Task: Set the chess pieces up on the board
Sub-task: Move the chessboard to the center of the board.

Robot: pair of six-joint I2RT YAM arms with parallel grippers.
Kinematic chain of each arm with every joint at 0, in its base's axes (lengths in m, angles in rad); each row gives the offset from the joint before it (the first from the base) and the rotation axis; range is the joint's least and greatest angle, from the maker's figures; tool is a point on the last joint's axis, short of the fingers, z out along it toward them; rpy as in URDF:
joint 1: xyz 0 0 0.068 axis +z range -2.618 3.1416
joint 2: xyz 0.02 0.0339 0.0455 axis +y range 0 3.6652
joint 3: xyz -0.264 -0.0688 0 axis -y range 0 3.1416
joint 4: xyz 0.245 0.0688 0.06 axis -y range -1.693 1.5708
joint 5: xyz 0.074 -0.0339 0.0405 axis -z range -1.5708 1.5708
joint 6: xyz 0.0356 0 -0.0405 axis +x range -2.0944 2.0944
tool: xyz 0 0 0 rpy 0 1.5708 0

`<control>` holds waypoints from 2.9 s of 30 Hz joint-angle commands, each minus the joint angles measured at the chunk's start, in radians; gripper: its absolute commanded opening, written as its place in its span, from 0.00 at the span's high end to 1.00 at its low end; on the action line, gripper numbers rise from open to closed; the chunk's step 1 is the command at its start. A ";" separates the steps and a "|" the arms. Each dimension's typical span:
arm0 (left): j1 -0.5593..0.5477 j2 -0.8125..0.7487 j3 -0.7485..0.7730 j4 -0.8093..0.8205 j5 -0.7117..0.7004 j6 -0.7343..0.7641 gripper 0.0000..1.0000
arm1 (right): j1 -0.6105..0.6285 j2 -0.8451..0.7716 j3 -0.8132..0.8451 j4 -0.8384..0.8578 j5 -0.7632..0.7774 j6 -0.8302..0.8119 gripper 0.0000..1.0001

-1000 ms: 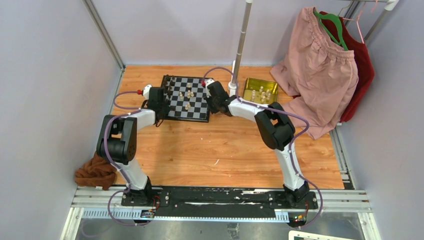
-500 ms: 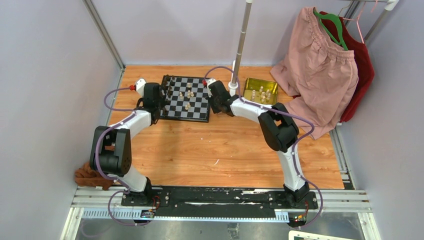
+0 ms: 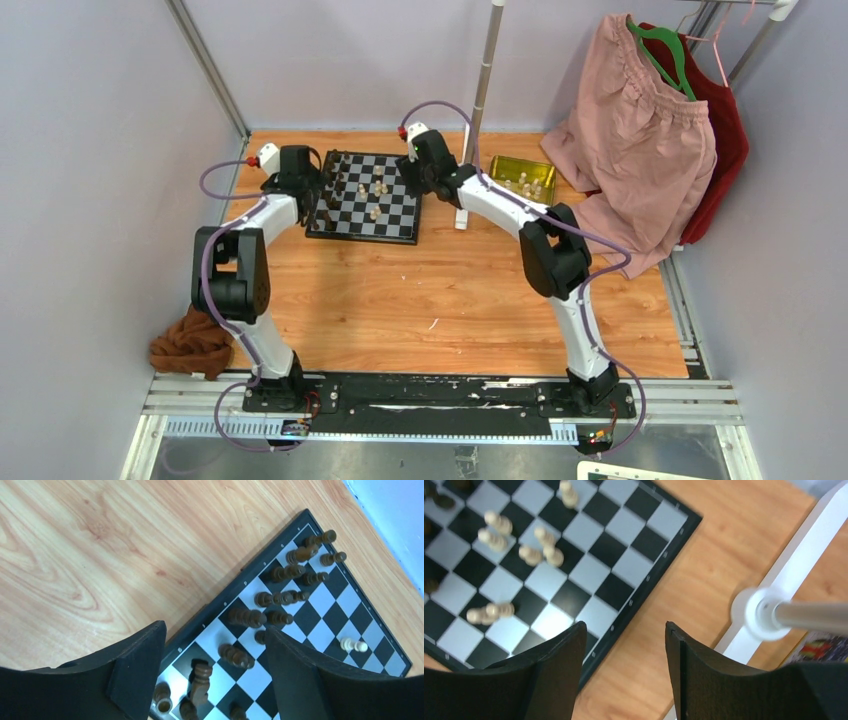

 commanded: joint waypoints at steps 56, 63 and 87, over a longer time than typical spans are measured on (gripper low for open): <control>0.131 0.178 -0.166 0.353 0.161 -0.455 0.33 | -0.198 0.669 0.861 0.267 -0.189 0.240 0.52; 0.131 0.167 -0.191 0.373 0.168 -0.461 0.33 | -0.198 0.697 0.867 0.246 -0.220 0.304 0.52; 0.130 0.166 -0.226 0.407 0.207 -0.500 0.33 | -0.172 0.707 0.867 0.081 -0.280 0.364 0.52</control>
